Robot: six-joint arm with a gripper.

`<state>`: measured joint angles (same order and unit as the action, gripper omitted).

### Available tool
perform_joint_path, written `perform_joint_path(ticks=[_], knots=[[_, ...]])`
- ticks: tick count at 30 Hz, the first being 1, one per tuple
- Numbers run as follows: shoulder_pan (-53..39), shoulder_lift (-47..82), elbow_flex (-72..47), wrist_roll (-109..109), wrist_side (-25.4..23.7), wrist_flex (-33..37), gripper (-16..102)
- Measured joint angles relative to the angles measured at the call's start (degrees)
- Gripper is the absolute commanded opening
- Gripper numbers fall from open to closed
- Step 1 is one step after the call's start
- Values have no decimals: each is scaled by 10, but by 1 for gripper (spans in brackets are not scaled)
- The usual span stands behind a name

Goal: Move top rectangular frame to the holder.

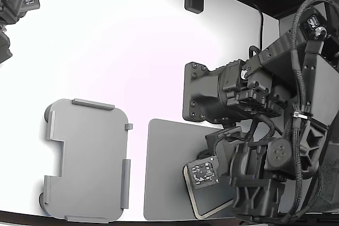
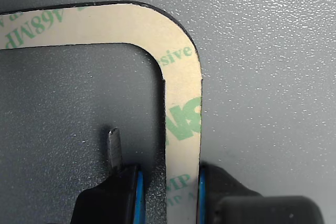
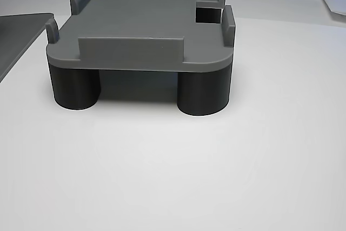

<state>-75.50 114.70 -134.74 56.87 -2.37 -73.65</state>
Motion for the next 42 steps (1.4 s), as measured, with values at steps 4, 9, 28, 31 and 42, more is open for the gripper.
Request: perform_joint_path(ticks=[4, 9, 28, 31, 42], knots=[[1, 0, 0, -1, 0, -4, 13], [4, 2, 0, -1, 0, -16, -10], [149, -96, 327, 225, -32, -207, -11], [191, -123, 393, 299, -50, -207, -11], [243, -161, 479, 503, -91, -207, -11]])
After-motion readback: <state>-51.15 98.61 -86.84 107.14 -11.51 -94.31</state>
